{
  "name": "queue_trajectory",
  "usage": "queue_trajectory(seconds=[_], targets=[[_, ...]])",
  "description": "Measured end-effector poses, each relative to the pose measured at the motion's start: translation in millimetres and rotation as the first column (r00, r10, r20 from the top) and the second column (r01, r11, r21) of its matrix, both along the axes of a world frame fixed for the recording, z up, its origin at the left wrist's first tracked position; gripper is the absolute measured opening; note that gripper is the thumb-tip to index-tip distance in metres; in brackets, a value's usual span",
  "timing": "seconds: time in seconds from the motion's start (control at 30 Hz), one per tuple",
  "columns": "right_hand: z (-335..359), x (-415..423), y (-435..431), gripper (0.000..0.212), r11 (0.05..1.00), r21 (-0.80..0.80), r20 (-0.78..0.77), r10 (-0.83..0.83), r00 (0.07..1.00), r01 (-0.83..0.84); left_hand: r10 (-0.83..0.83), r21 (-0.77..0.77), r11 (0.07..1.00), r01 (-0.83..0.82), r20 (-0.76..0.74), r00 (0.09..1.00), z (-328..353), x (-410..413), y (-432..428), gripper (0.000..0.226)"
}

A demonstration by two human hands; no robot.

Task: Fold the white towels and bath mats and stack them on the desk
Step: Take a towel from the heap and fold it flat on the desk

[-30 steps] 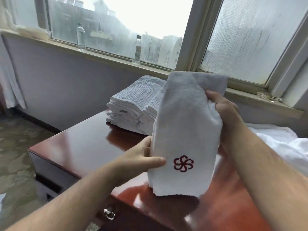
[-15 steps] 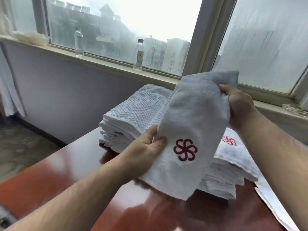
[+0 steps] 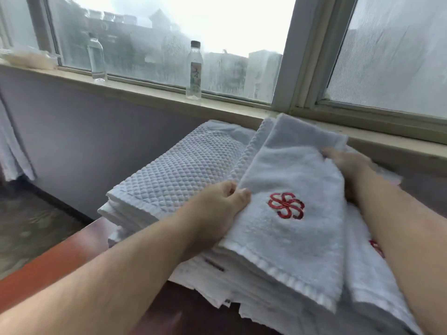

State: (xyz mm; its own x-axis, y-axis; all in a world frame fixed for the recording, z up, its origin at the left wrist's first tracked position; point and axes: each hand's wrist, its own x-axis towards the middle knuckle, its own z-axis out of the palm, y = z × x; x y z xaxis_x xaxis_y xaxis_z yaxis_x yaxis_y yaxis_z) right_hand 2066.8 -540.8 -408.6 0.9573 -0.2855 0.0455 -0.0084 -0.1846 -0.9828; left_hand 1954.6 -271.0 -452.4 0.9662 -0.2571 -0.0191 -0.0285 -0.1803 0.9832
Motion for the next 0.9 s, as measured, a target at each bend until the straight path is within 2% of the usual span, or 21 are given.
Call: queue_trajectory(seconds=[0.03,0.07,0.13,0.17,0.2,0.27,0.33,0.37,0.43,0.47,0.5,0.57,0.63,0.67,0.73,0.9], targets=[[-2,6,0,0.022,0.999,0.046,0.042,-0.003,0.999,0.001,-0.008,-0.046,0.999,0.007,-0.014,1.0,-2,3,3,0.032],[-2,9,1,0.019,0.996,0.09,0.096,-0.008,0.995,-0.001,-0.02,-0.08,0.997,0.018,-0.025,0.999,-3,4,5,0.028],[2,16,1,0.007,0.989,0.15,0.183,-0.023,0.983,-0.004,-0.028,-0.076,0.997,0.027,-0.019,0.999,-2,3,6,0.026],[2,18,3,0.007,0.991,0.136,0.188,-0.026,0.982,0.0,-0.018,-0.06,0.998,0.018,-0.01,1.0,0,3,4,0.025],[0,21,5,0.01,0.997,0.071,0.17,-0.029,0.985,0.017,0.008,-0.04,0.999,-0.008,-0.008,1.0,1,2,3,0.024],[-4,25,7,0.017,0.973,-0.212,0.145,-0.062,0.988,0.092,0.082,0.066,0.994,-0.084,0.03,0.996,10,-2,-2,0.022],[-5,28,7,0.033,0.826,-0.484,0.272,-0.17,0.947,0.288,0.182,0.326,0.911,-0.253,0.233,0.955,22,-2,-5,0.026],[-3,25,7,0.042,0.752,-0.525,0.39,-0.204,0.898,0.398,0.207,0.406,0.84,-0.36,0.374,0.904,28,-3,-8,0.029],[3,13,12,0.043,0.67,-0.474,0.641,-0.183,0.745,0.572,0.161,0.437,0.774,-0.458,0.563,0.81,41,-3,-14,0.034],[6,7,14,0.039,0.662,-0.455,0.706,-0.14,0.695,0.595,0.101,0.469,0.762,-0.446,0.594,0.798,44,-1,-19,0.038],[6,3,17,0.037,0.664,-0.476,0.711,-0.095,0.697,0.576,0.023,0.539,0.734,-0.414,0.589,0.808,45,2,-24,0.047],[2,0,21,0.038,0.632,-0.642,0.559,-0.003,0.829,0.435,-0.122,0.697,0.649,-0.305,0.491,0.862,38,10,-33,0.065],[-4,6,18,0.04,0.564,-0.805,0.273,0.079,0.959,0.182,-0.178,0.77,0.606,-0.199,0.376,0.91,23,16,-37,0.066],[-6,10,15,0.044,0.552,-0.833,0.138,0.125,0.983,0.047,-0.18,0.776,0.604,-0.182,0.356,0.917,14,17,-38,0.065],[-10,18,7,0.054,0.543,-0.834,0.001,0.175,0.985,-0.096,-0.165,0.763,0.609,-0.218,0.39,0.906,5,20,-38,0.066],[-22,34,3,0.06,0.526,-0.833,-0.074,0.204,0.976,-0.173,-0.139,0.755,0.599,-0.266,0.425,0.894,-2,23,-41,0.077]])
